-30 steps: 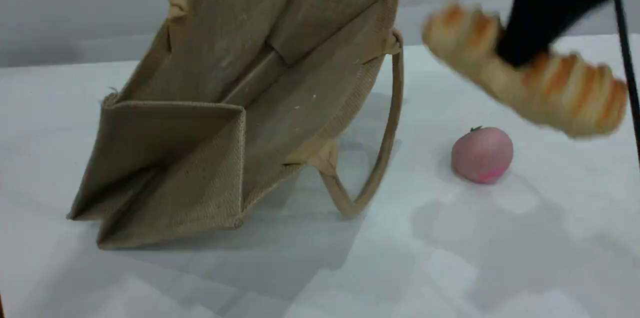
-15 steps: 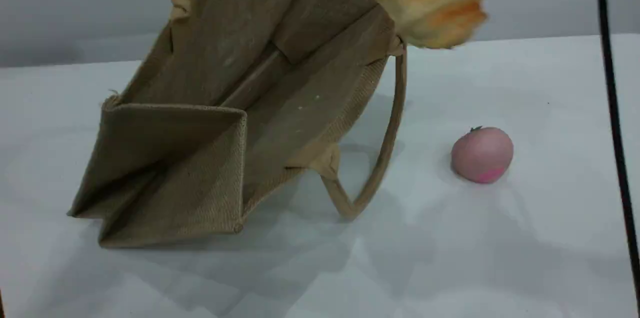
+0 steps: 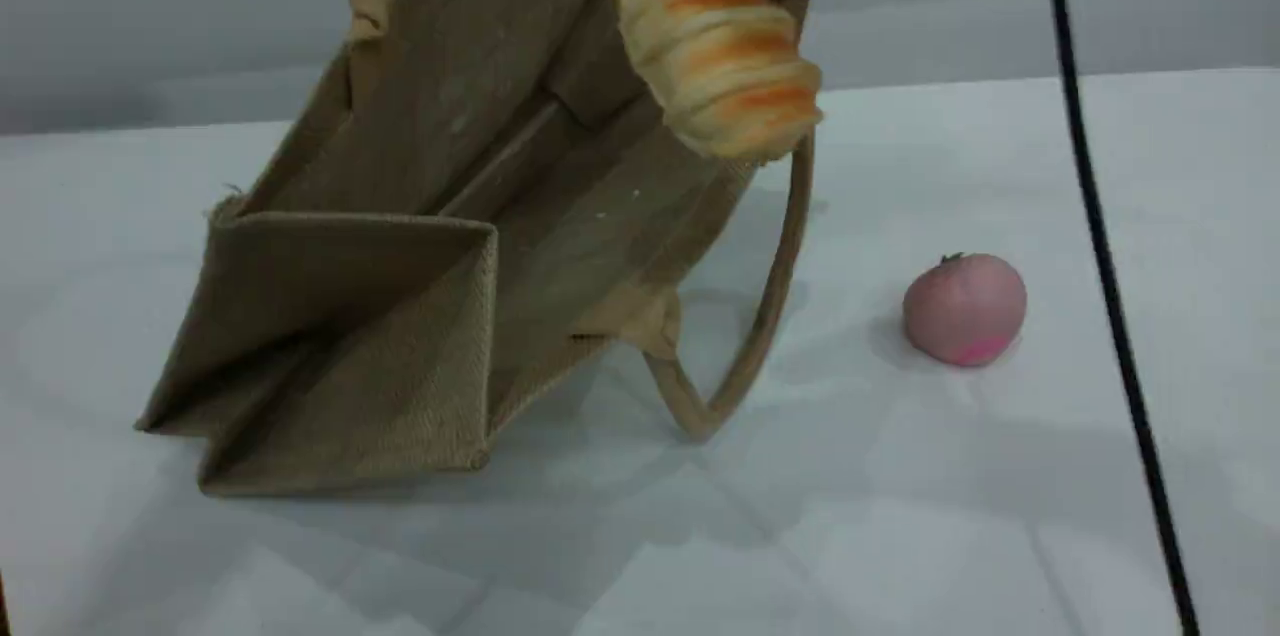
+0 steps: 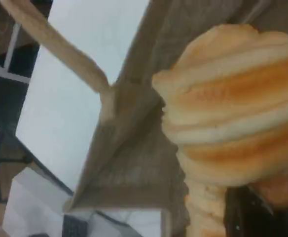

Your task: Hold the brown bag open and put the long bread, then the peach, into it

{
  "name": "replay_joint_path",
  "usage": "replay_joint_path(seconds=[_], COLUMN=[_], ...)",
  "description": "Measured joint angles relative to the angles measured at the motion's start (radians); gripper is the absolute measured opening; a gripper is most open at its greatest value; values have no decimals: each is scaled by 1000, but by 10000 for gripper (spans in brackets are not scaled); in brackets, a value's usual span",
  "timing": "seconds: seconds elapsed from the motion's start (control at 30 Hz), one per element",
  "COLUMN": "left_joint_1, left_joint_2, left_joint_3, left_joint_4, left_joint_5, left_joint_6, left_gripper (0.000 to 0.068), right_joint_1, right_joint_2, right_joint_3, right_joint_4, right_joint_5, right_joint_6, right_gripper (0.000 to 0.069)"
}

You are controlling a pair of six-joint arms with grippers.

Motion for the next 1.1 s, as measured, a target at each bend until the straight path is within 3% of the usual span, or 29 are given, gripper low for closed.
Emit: replay_joint_path(seconds=[0.53, 0.97, 1.1], left_joint_1=[0, 0, 0], left_joint_2=[0, 0, 0], left_joint_3=[0, 0, 0], left_joint_4=[1, -44, -43], left_joint_5=[0, 0, 0], left_joint_6=[-1, 0, 0], left_gripper=[92, 92, 92], right_joint_1=[0, 8, 27], right_joint_2=[277, 408, 411], right_joint_3=[-186, -238, -246], right_joint_4=[36, 143, 202], right_joint_5=[3, -63, -46], right_joint_6=[-48, -154, -242], right_gripper=[55, 55, 111])
